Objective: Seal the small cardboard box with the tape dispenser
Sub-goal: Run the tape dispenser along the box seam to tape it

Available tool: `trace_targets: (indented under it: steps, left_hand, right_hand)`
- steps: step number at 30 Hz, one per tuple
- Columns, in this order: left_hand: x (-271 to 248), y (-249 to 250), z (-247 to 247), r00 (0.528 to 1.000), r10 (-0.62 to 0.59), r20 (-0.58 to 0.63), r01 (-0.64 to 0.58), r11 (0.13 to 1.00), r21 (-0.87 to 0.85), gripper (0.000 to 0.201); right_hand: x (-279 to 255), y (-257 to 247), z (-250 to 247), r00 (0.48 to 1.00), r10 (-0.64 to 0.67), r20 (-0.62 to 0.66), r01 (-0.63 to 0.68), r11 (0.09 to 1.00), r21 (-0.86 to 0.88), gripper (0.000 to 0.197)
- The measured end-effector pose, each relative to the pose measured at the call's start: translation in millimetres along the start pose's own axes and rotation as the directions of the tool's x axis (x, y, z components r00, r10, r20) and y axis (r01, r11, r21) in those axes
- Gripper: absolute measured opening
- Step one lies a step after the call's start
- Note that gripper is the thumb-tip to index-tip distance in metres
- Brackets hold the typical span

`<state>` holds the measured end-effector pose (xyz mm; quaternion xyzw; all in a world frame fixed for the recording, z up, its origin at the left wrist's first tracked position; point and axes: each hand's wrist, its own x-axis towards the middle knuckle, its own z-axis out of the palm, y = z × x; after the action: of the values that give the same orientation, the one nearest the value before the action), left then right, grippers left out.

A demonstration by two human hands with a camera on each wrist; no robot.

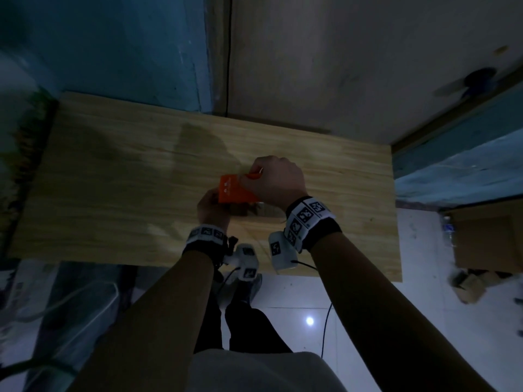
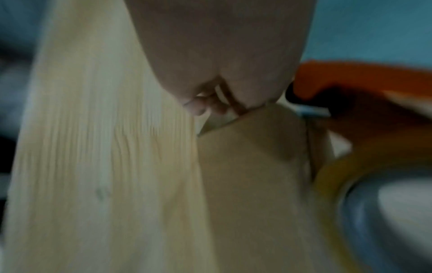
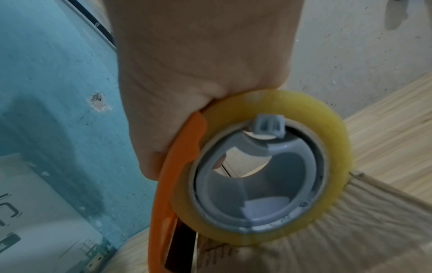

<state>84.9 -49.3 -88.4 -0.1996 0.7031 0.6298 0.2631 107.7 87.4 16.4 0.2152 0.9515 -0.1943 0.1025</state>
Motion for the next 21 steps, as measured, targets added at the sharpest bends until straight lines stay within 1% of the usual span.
trace_targets:
  steps: [1,2,5,8,11,13,15,16,17,20,21]
  left_hand:
    - [-5.9,3.8,0.0,0.998,0.059,0.017,-0.059,0.998,0.037,0.018]
    - [-7.0,2.6,-0.8,0.993,0.098,0.060,-0.102,0.993,0.064,0.020]
    - [-22.3,-0.5,-6.5,0.981,0.133,0.140,-0.138,0.990,0.025,0.023]
    - [-33.4,-4.8,-9.4,0.977,0.098,0.187,-0.115,0.990,0.084,0.027]
    - [-32.9,-3.8,-11.2,0.973,0.011,0.229,-0.018,0.999,0.030,0.029]
    - [-31.4,-3.8,-11.4,0.965,-0.007,0.264,-0.012,0.997,0.072,0.026]
    - [-29.1,-8.9,-9.9,0.945,0.015,0.326,-0.070,0.985,0.156,0.028]
    - [-32.2,-8.2,-9.2,0.934,0.040,0.356,-0.123,0.970,0.212,0.028]
    - [-34.4,-7.6,-7.9,0.927,0.064,0.369,-0.166,0.953,0.252,0.024]
    - [-44.4,-3.9,-2.4,0.911,0.148,0.385,-0.267,0.924,0.276,0.013]
    - [-44.9,-6.2,-0.9,0.906,0.177,0.386,-0.299,0.910,0.286,0.019]
  right_hand:
    - [-0.4,-0.1,0.0,1.000,-0.002,-0.002,0.002,1.000,-0.002,0.040]
    - [-0.7,-0.4,-0.3,1.000,-0.002,-0.003,0.002,1.000,-0.005,0.041]
    - [-1.0,-0.7,-0.9,1.000,0.002,-0.002,-0.002,1.000,-0.003,0.041]
    - [-2.1,-0.7,-0.4,1.000,0.007,-0.009,-0.007,1.000,-0.003,0.042]
    - [-2.9,0.1,0.4,1.000,-0.001,-0.019,0.001,1.000,0.000,0.043]
    - [-2.5,0.0,0.2,1.000,-0.013,-0.022,0.013,1.000,-0.007,0.044]
    - [-2.1,0.3,-0.3,1.000,-0.012,-0.016,0.012,1.000,-0.004,0.045]
    - [-2.2,0.5,-0.8,1.000,-0.009,-0.012,0.009,1.000,0.000,0.046]
    - [-2.5,0.9,-1.2,1.000,-0.009,-0.006,0.009,1.000,0.003,0.045]
    - [-3.8,1.5,-2.4,1.000,-0.021,0.008,0.021,1.000,-0.007,0.046]
    - [-3.7,1.4,-2.6,1.000,-0.020,0.011,0.020,1.000,-0.006,0.046]
